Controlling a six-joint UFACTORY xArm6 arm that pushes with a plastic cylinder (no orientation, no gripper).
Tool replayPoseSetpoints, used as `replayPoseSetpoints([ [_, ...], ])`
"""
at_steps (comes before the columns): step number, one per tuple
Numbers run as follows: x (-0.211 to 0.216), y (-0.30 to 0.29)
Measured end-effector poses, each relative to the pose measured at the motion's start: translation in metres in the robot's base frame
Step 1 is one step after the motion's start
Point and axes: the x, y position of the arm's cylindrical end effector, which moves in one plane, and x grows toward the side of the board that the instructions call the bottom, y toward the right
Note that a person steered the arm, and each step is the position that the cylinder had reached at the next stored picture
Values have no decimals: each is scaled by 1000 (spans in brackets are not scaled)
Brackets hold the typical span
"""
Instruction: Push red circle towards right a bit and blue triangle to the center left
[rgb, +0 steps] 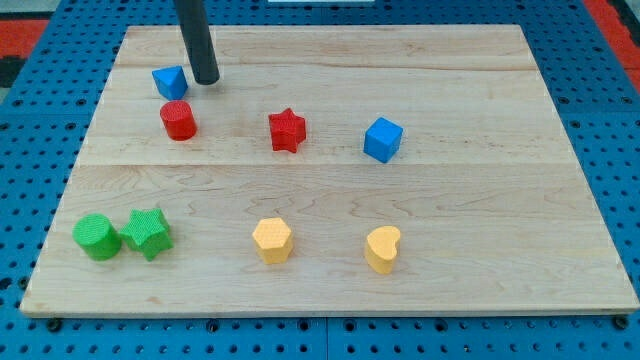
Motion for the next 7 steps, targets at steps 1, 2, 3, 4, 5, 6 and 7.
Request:
replayPoseSetpoints([
  [1, 6, -40],
  [2, -10, -52],
  [3, -10, -92],
  [4, -28, -96],
  [5, -27, -116],
  [6, -15, -138],
  [7, 0, -137],
])
